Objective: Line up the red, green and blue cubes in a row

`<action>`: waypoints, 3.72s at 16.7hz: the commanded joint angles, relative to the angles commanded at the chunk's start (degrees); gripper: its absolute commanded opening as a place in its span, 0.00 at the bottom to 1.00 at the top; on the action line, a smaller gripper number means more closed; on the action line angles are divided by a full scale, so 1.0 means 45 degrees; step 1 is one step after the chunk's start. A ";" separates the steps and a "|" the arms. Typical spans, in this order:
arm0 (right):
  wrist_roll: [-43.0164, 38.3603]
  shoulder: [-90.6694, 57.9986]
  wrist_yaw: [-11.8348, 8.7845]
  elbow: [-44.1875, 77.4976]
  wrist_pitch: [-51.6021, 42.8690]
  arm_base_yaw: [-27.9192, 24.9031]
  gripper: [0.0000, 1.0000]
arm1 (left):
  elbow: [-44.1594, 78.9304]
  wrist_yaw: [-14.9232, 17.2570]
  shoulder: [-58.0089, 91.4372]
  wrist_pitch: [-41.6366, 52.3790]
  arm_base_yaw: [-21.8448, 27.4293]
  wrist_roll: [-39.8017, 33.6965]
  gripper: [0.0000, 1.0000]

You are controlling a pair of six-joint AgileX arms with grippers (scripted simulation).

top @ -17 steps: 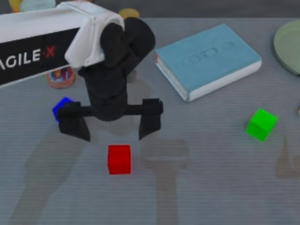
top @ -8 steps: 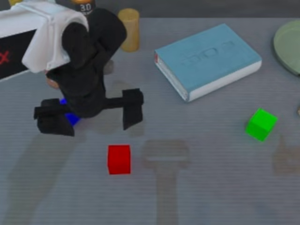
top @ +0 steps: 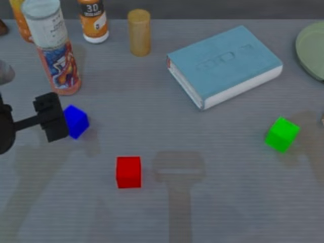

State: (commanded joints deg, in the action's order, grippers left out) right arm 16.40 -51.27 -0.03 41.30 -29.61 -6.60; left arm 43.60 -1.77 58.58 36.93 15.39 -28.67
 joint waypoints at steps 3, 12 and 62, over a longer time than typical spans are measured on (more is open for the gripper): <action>0.1229 -0.4399 0.0038 0.2978 -0.2283 -0.0478 1.00 | -0.3120 -0.0017 -0.3939 -0.2099 -0.1276 0.1348 1.00; 0.3946 -1.3167 0.0053 0.9940 -0.7178 -0.1553 1.00 | -0.9011 0.0303 -1.1826 -0.7303 -0.3466 0.5562 1.00; 0.4244 -1.5198 -0.0006 0.9791 -0.5747 -0.1709 0.00 | -0.9688 0.0394 -1.3019 -0.8206 -0.3675 0.6370 1.00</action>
State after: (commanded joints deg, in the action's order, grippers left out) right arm 35.49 -119.66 -0.06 85.36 -55.47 -14.29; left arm 0.00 0.00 0.00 0.00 -1.15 0.00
